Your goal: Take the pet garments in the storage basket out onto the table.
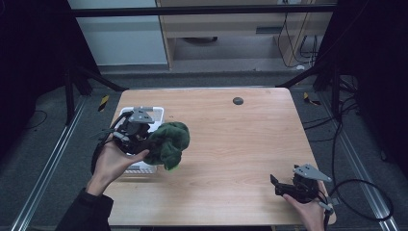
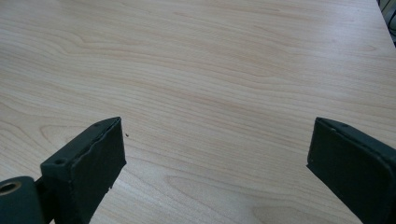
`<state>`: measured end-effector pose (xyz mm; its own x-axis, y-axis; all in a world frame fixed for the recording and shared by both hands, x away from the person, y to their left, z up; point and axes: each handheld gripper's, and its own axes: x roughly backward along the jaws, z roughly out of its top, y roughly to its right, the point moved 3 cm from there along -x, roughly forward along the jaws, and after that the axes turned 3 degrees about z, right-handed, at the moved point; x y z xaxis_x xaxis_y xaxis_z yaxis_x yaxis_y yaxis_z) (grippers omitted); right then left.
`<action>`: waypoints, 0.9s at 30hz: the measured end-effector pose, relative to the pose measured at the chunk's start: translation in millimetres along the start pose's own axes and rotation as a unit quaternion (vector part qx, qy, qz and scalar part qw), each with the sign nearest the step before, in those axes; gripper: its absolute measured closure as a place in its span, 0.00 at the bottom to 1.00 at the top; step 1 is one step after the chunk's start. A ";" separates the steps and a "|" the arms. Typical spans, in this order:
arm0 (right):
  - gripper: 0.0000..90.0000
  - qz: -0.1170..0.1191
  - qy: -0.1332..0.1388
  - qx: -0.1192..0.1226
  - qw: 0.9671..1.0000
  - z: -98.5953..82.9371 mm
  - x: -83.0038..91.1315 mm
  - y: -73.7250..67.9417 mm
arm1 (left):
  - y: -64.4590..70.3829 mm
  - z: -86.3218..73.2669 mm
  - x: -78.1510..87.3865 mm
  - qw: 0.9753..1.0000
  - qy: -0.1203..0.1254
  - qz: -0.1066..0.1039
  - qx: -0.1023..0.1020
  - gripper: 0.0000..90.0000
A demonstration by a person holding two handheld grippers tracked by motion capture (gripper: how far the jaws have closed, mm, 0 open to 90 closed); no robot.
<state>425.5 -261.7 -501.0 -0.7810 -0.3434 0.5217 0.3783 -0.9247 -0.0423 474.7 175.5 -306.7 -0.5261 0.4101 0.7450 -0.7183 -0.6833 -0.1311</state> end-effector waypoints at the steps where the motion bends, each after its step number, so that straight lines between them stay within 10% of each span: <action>1: 0.05 -0.001 0.001 0.003 1.000 0.0 -0.2 0.4 | 1.5 1.2 -1.5 1.000 -0.003 -0.002 -0.005 0.83; 27: 0.05 -0.002 0.003 -0.001 1.000 0.5 0.6 1.7 | 43.2 21.7 -46.5 0.997 -0.036 -0.047 -0.053 0.83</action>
<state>426.0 -263.3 -500.4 -0.7856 -0.3407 0.5164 0.3744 -0.9263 -0.0416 477.9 113.8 -332.7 -0.4226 0.4216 0.8023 -0.8089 -0.5746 -0.1242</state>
